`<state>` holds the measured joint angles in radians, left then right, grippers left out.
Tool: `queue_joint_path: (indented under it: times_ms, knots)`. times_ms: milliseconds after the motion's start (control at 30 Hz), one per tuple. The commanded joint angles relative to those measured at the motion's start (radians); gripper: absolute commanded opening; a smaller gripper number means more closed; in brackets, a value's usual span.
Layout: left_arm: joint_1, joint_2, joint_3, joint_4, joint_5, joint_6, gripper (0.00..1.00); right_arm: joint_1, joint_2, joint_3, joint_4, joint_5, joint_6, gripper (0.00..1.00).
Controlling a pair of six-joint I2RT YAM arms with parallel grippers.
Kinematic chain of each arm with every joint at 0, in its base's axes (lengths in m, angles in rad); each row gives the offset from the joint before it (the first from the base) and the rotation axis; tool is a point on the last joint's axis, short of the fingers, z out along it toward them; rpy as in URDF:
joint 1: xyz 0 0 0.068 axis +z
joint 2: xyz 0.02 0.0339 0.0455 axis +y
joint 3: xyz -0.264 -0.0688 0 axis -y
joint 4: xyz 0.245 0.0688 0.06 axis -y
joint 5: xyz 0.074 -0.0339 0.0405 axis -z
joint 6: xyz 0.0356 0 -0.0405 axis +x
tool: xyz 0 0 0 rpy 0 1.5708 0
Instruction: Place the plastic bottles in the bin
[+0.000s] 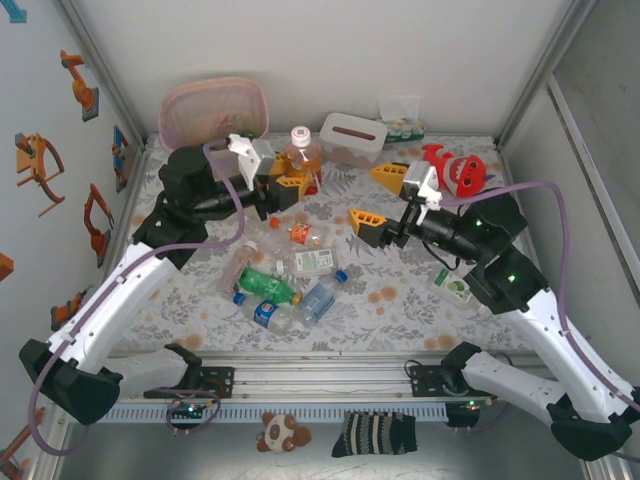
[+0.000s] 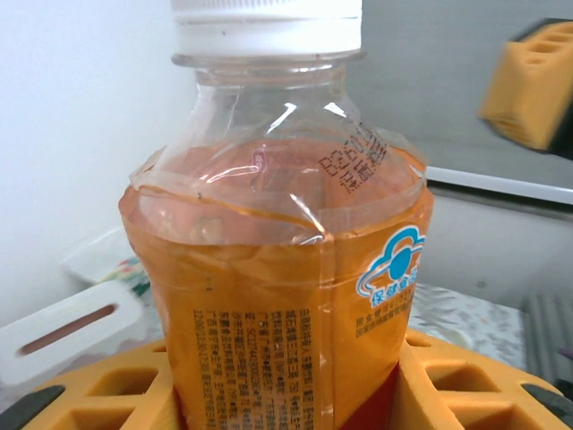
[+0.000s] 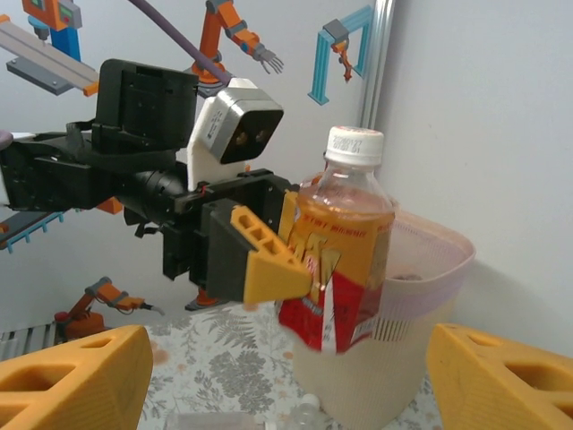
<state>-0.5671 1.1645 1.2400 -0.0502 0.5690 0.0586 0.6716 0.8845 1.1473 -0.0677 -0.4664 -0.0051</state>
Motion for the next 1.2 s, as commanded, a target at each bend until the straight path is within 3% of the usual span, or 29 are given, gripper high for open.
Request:
queue_joint_path:
  times_ms: [0,133,233,333,500,667,1167]
  knots:
    - [0.062,-0.009,0.049,-0.041,-0.124,-0.023,0.4,0.003,0.006,-0.003,-0.004,0.007,-0.016,0.79]
    - [0.139,0.035,0.106,-0.102,-0.358,-0.104,0.34,0.003,0.02,0.004,-0.004,-0.004,-0.017,0.78]
    - [0.208,0.076,0.167,-0.146,-0.44,-0.168,0.29,0.003,0.032,0.009,0.0,-0.017,-0.016,0.78]
    - [0.273,0.126,0.232,-0.187,-0.473,-0.198,0.23,0.003,0.041,0.017,-0.006,-0.033,-0.012,0.78]
    - [0.339,0.205,0.299,-0.211,-0.496,-0.176,0.23,0.003,0.037,0.007,0.0,-0.031,-0.007,0.78]
    - [0.365,0.295,0.362,-0.255,-0.616,-0.141,0.14,0.003,0.041,-0.001,0.011,-0.026,0.007,0.78]
    - [0.41,0.602,0.659,-0.577,-0.599,-0.208,0.22,0.003,0.047,-0.006,0.002,-0.028,0.026,0.77]
